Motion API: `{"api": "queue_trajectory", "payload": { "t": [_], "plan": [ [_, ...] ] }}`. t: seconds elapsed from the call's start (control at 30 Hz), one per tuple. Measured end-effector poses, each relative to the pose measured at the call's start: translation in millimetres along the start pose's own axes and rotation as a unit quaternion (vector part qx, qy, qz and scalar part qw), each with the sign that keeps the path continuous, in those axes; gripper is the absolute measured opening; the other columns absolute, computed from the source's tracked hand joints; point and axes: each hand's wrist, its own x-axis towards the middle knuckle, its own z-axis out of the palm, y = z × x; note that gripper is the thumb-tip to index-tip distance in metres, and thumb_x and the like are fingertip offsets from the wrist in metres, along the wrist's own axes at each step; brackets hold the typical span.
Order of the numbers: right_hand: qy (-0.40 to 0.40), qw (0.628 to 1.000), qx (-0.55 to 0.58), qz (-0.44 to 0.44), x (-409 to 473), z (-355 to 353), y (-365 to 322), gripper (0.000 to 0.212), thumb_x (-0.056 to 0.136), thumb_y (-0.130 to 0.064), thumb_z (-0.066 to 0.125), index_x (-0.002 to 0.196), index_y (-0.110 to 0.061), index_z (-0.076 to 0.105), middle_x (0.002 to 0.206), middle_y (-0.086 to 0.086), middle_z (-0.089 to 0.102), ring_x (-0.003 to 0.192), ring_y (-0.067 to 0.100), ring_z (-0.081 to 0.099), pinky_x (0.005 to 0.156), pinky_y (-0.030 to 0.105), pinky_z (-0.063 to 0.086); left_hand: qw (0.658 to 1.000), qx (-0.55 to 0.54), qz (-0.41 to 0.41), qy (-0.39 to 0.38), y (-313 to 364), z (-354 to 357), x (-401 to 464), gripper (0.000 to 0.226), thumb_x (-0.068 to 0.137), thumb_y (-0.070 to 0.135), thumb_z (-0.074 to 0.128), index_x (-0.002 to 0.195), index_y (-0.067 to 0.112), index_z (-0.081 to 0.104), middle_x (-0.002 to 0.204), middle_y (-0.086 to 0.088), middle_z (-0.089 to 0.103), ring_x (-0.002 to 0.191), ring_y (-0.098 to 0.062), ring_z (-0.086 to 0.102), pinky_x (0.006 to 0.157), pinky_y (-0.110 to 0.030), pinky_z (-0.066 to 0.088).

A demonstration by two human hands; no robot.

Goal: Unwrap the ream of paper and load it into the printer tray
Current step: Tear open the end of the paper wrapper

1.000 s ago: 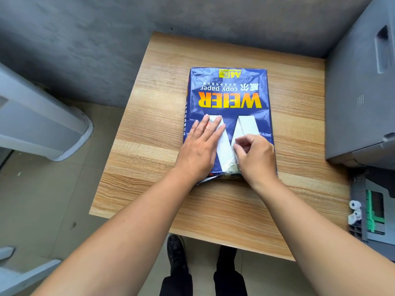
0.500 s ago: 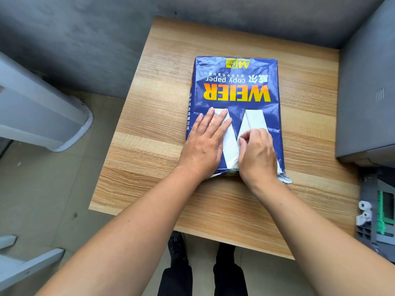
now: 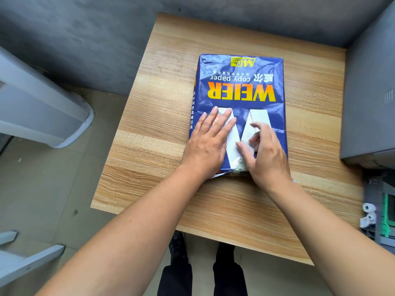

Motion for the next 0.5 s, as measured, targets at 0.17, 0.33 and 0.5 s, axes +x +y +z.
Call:
{"api": "queue_trajectory", "payload": {
  "t": [0.17,0.33,0.5],
  "plan": [
    [0.033,0.998,-0.024,-0.056,-1.1,2.1,4.6,0.016,0.094,-0.023,0.067,0.103,-0.012,0.074,0.094,0.007,0.064,0.081,0.03,0.065,0.059,0.041,0.056,1.0,0.0,0.0,0.001,0.6,0.1,-1.3,0.05,0.105,0.023,0.036,0.155,0.019,0.037,0.166,0.0,0.03,0.156,-0.025,0.02,0.127,-0.047,0.02],
    [0.054,0.992,-0.072,-0.094,0.8,3.1,7.0,0.013,0.097,-0.019,0.062,0.092,-0.008,0.068,0.091,0.008,0.065,0.081,0.03,0.063,0.059,0.039,0.054,1.0,-0.003,0.008,0.003,1.4,-2.4,-1.3,0.05,0.105,0.021,0.036,0.155,0.017,0.035,0.166,-0.001,0.029,0.156,-0.025,0.019,0.128,-0.047,0.018],
    [0.056,0.985,-0.112,-0.123,4.5,7.1,7.7,0.009,0.097,-0.011,0.06,0.09,-0.006,0.061,0.089,0.01,0.061,0.074,0.029,0.06,0.057,0.035,0.045,0.999,0.008,-0.047,0.013,1.7,-0.6,-3.8,0.055,0.105,0.025,0.032,0.156,0.006,0.031,0.167,-0.009,0.025,0.157,-0.025,0.017,0.128,-0.046,0.017]
  ]
}}
